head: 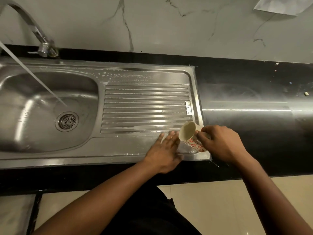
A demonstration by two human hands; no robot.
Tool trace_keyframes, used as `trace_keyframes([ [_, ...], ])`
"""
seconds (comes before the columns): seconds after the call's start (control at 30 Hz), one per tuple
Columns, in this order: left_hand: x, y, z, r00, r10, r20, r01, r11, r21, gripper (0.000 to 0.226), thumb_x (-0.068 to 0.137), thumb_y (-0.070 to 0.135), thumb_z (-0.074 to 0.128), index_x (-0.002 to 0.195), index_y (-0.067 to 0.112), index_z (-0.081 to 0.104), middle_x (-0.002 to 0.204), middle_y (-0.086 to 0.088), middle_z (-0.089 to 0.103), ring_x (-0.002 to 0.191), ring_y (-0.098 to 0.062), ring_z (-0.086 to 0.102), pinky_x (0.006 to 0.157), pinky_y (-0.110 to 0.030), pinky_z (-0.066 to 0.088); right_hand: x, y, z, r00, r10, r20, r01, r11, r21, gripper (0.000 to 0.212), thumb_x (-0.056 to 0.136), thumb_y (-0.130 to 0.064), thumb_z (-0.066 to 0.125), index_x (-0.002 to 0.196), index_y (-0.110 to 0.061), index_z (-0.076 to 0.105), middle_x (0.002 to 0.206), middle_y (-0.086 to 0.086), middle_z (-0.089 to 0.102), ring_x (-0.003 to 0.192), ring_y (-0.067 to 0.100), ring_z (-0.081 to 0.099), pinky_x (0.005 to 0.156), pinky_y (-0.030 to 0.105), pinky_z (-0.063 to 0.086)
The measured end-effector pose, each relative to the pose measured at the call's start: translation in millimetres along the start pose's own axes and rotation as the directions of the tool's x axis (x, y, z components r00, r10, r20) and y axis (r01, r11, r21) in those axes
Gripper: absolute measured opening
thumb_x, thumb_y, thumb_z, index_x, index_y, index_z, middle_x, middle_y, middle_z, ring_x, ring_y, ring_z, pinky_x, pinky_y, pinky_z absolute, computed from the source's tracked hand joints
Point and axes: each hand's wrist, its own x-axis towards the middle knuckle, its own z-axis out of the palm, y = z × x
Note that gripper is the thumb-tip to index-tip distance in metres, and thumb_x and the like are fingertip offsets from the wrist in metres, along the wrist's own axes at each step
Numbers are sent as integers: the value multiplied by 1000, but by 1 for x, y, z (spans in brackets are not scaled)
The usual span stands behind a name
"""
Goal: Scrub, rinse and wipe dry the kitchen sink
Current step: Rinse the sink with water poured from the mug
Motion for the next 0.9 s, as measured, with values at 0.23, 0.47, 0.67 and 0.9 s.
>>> trace_keyframes([
  [0.23,-30,-36,4,996,-61,-58,63,998,22,77,107,61,12,167,15,-2,172,-4,-15,157,-18,-27,130,-48,-6,16,-49,12,985,-174,5,173,974,-144,40,102,-60,44,96,-31,71,85,-6,73,70,17,65,60,28,47],
  [0.47,-95,-82,8,920,-389,-37,387,921,-50,80,102,67,0,160,18,-28,167,-2,-36,155,-20,-31,131,-47,-7,19,-46,12,987,-133,86,116,977,179,39,101,-57,49,90,-30,73,82,-10,75,72,11,71,68,40,61],
  [0.67,-61,-47,4,965,-261,-27,259,965,-41,85,101,71,1,161,15,-23,168,-6,-33,155,-23,-30,130,-50,-8,5,-16,-3,988,-108,114,79,969,234,32,101,-56,52,84,-37,72,81,-16,75,69,3,71,67,34,61],
  [0.9,-28,-16,8,999,-40,28,39,998,47,81,104,69,7,164,20,-16,169,1,-31,154,-16,-33,129,-50,-9,-2,-7,-8,988,-137,74,150,967,-205,39,99,-59,45,90,-30,69,72,-7,69,60,7,61,61,29,54],
])
